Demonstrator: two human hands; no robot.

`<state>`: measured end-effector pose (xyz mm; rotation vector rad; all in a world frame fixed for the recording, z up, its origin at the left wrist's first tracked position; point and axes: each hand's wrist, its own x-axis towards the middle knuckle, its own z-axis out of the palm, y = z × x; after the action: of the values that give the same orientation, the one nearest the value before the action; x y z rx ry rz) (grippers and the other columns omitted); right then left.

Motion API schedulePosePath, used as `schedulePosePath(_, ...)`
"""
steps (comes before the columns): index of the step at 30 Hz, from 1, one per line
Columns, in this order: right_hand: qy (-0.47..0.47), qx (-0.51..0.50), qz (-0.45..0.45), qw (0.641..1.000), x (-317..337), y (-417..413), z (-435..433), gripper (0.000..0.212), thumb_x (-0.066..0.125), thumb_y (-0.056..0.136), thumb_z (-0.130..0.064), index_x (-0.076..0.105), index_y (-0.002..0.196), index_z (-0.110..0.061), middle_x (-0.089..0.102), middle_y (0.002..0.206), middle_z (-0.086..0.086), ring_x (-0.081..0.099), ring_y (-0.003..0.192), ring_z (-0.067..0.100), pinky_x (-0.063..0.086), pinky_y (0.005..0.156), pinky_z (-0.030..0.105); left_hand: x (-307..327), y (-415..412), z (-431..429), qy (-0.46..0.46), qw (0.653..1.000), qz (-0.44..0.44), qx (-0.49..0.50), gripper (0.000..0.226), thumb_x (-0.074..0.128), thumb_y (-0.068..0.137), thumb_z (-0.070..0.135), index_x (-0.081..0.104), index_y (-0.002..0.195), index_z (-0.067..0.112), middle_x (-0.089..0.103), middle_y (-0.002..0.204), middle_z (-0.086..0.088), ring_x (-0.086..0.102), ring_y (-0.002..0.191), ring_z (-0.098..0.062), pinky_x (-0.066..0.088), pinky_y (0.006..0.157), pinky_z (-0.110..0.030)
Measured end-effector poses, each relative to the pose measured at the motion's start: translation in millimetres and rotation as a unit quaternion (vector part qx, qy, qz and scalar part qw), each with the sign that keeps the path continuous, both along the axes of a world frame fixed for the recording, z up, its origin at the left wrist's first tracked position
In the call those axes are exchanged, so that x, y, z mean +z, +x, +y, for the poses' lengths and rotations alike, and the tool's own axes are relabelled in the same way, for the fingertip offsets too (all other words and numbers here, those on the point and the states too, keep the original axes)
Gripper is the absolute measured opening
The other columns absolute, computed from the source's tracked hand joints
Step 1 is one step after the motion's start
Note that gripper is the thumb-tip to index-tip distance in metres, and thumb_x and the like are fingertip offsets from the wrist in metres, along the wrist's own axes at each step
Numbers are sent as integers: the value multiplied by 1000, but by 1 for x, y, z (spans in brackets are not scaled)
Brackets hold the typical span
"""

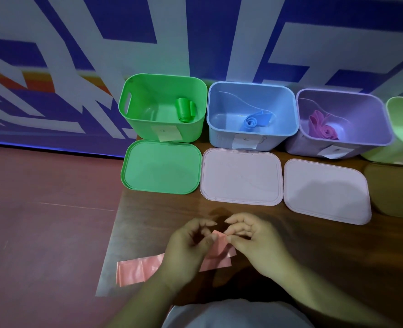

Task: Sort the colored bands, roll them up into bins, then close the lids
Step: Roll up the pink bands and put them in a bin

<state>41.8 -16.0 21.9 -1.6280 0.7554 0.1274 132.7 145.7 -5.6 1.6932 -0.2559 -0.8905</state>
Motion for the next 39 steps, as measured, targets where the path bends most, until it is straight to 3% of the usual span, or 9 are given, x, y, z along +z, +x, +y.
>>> schedulePosePath(3, -20, -14, 27, 999, -11, -2, -5, 32, 73, 80, 0, 69, 94, -28, 75, 88, -5, 70, 87, 5, 55, 74, 18, -4, 4, 1, 30, 999, -18, -7, 14, 69, 90, 11, 73, 86, 24, 72, 84, -1, 67, 81, -20, 55, 79, -34)
schedulePosePath(5, -68, -11, 84, 994, -27, -6, -10, 29, 77, 78, -9, 68, 92, -33, 72, 90, -8, 68, 87, 3, 51, 72, 13, -6, 8, 5, 52, 998, -29, 1, 13, 69, 90, 10, 71, 82, 21, 73, 83, 0, 66, 79, -16, 54, 75, -29)
schedulePosePath(8, -114, 24, 173, 978, -52, -15, -11, 27, 78, 76, -19, 64, 92, -35, 68, 93, -11, 65, 86, 8, 53, 78, 23, -8, 12, 13, 83, 996, -37, 8, 14, 69, 90, 8, 70, 81, 18, 72, 80, 4, 65, 74, -7, 51, 70, -20)
schedulePosePath(12, -170, 64, 205, 962, -70, -18, 2, 21, 72, 82, -32, 62, 101, -31, 66, 84, -15, 64, 84, 6, 53, 78, 28, -14, 14, 19, 96, 995, -29, 6, 17, 68, 90, 6, 70, 81, 20, 72, 80, 2, 67, 76, -14, 55, 72, -29)
schedulePosePath(17, -183, 52, 226, 955, -74, -12, 10, 19, 68, 85, -21, 61, 99, -32, 65, 81, -14, 65, 84, 11, 55, 76, 31, -15, 10, 22, 81, 996, 4, 26, 21, 68, 88, -1, 72, 83, 19, 74, 85, -5, 69, 83, -26, 57, 79, -39)
schedulePosePath(22, -152, 33, 206, 966, -72, -13, 10, 26, 70, 82, -15, 61, 96, -35, 65, 80, -13, 62, 78, 4, 51, 68, 21, -13, 10, 22, 74, 996, 21, 38, 23, 67, 87, -6, 72, 82, 16, 74, 84, -9, 68, 80, -22, 55, 78, -34)
schedulePosePath(27, -111, 7, 167, 980, -62, -13, 2, 36, 74, 74, -6, 62, 88, -37, 65, 79, -5, 63, 74, 10, 51, 69, 24, -2, 12, 20, 64, 997, 16, 41, 20, 66, 86, -9, 71, 83, 10, 72, 79, -9, 66, 73, -16, 54, 72, -27)
schedulePosePath(32, 4, -74, 151, 986, -53, -13, -3, 31, 76, 75, 0, 68, 95, -22, 73, 86, -1, 67, 71, 9, 49, 61, 12, 7, 10, 15, 50, 998, 22, 43, 20, 66, 87, -9, 70, 82, 10, 72, 76, -1, 66, 71, -11, 52, 68, -19)
schedulePosePath(39, 27, -133, 44, 990, -4, -8, -10, 18, 73, 78, 4, 67, 78, -13, 69, 74, -4, 60, 67, 6, 47, 66, 18, 31, 7, 8, -6, 999, 28, 47, 15, 66, 86, -9, 72, 86, 5, 71, 78, -16, 67, 73, -20, 55, 73, -28)
